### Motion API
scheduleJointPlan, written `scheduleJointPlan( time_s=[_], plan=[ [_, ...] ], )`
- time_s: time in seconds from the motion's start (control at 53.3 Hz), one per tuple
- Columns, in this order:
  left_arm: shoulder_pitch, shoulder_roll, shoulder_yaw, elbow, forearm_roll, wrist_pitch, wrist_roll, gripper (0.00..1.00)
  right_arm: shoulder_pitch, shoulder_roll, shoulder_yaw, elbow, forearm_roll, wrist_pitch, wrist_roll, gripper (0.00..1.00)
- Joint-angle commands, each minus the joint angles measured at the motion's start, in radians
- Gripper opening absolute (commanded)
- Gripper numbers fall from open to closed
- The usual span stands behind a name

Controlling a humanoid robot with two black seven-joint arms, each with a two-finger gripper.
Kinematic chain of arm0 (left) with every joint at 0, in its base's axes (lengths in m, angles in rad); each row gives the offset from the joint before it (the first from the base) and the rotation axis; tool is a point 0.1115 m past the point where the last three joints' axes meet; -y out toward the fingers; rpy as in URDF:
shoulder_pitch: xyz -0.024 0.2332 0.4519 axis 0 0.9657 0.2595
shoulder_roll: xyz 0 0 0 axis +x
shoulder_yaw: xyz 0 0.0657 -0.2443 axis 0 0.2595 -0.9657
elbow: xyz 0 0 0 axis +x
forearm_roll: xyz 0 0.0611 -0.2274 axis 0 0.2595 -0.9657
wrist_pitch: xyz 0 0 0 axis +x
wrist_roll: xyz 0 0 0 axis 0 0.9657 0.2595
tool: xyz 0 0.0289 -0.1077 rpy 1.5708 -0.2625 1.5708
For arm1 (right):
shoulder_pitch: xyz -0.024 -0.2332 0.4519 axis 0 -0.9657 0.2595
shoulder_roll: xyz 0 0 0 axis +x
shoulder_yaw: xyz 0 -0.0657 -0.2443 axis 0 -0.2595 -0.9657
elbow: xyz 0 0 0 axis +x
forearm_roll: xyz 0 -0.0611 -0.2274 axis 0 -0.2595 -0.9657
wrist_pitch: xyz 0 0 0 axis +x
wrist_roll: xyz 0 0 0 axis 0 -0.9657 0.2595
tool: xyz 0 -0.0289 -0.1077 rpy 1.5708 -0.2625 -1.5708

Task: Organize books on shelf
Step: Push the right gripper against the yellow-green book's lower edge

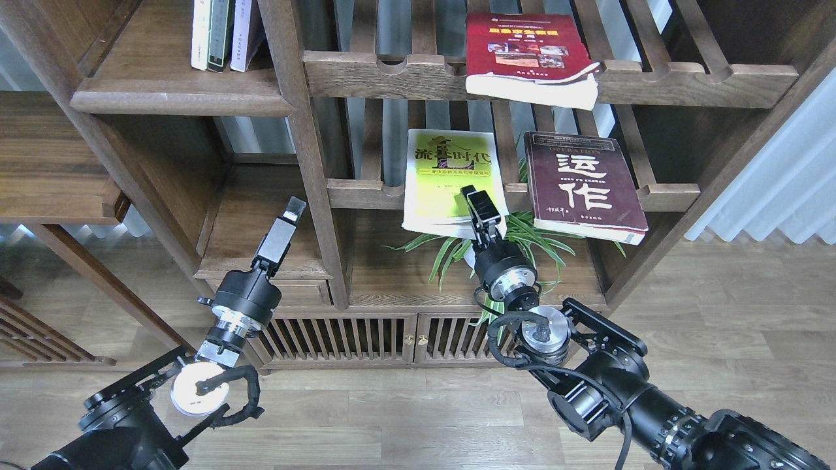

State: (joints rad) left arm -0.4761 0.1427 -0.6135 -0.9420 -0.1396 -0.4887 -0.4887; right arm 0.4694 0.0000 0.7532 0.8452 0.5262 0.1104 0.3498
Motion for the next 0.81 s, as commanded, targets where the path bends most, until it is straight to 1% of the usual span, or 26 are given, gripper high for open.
scheduleJointPlan(
  time_s=[0.0,0.038,0.056,0.094,0.15,0.188,0.244,0.375,0.432,0.451,0.469,0.488,0.507,0.526,0.62,0.638,0.788],
  plan=[
    [0.001,-0.002,0.0,0.005,0.0,0.0,0.0,1.0,0.0,0.0,0.0,-0.009,0.0,0.002,0.0,0.75],
    [0.001,-0.002,0.0,0.006,0.0,0.0,0.0,1.0,0.0,0.0,0.0,-0.009,0.0,0.002,0.0,0.75],
    [-0.001,-0.003,0.0,0.008,0.0,0.0,0.0,1.0,0.0,0.0,0.0,-0.009,0.001,0.002,0.0,0.72],
    [0.001,-0.003,0.0,0.008,0.0,0.0,0.0,1.0,0.0,0.0,0.002,-0.009,0.002,0.002,0.0,0.7],
    [0.001,-0.008,0.0,0.011,0.0,0.0,0.0,1.0,0.0,0.0,0.003,-0.009,0.003,0.005,0.0,0.63],
    [-0.001,-0.012,0.0,0.015,0.0,0.0,0.0,1.0,0.0,0.0,0.008,-0.009,0.006,0.011,0.0,0.54],
    [-0.001,-0.015,0.0,0.016,0.0,0.0,0.0,1.0,0.0,0.0,0.008,-0.009,0.012,0.012,-0.002,0.49],
    [-0.001,-0.018,0.0,0.022,0.0,0.0,0.0,1.0,0.001,0.0,0.009,-0.009,0.017,0.012,-0.002,0.47],
    [0.001,-0.018,0.0,0.023,0.0,0.0,0.0,1.0,0.001,0.0,0.011,-0.008,0.018,0.014,0.0,0.36],
    [0.001,-0.018,0.001,0.025,0.0,0.0,0.0,1.0,0.001,0.0,0.011,-0.008,0.02,0.015,0.0,0.28],
    [0.001,-0.018,0.001,0.025,0.0,0.0,0.0,1.0,0.001,0.0,0.012,-0.008,0.021,0.017,0.001,0.25],
    [0.001,-0.02,0.001,0.025,0.0,0.0,0.0,1.0,0.001,0.0,0.014,-0.008,0.024,0.021,0.003,0.19],
    [0.001,-0.018,0.001,0.025,0.0,0.0,0.0,1.0,0.001,0.0,0.014,-0.006,0.026,0.023,0.003,0.17],
    [0.001,-0.02,0.001,0.026,0.0,0.0,0.0,1.0,0.001,0.0,0.018,-0.008,0.032,0.032,0.003,0.14],
    [0.002,-0.02,0.003,0.026,-0.002,0.0,0.0,1.0,0.0,0.0,0.021,-0.008,0.04,0.057,0.005,0.08],
    [0.002,-0.02,0.003,0.028,-0.002,0.0,0.0,1.0,0.0,0.0,0.023,-0.008,0.04,0.061,0.005,0.05],
    [0.002,-0.038,0.008,0.052,-0.011,0.0,0.0,1.0,0.001,0.0,0.026,-0.008,0.04,0.072,0.003,0.05]
  ],
)
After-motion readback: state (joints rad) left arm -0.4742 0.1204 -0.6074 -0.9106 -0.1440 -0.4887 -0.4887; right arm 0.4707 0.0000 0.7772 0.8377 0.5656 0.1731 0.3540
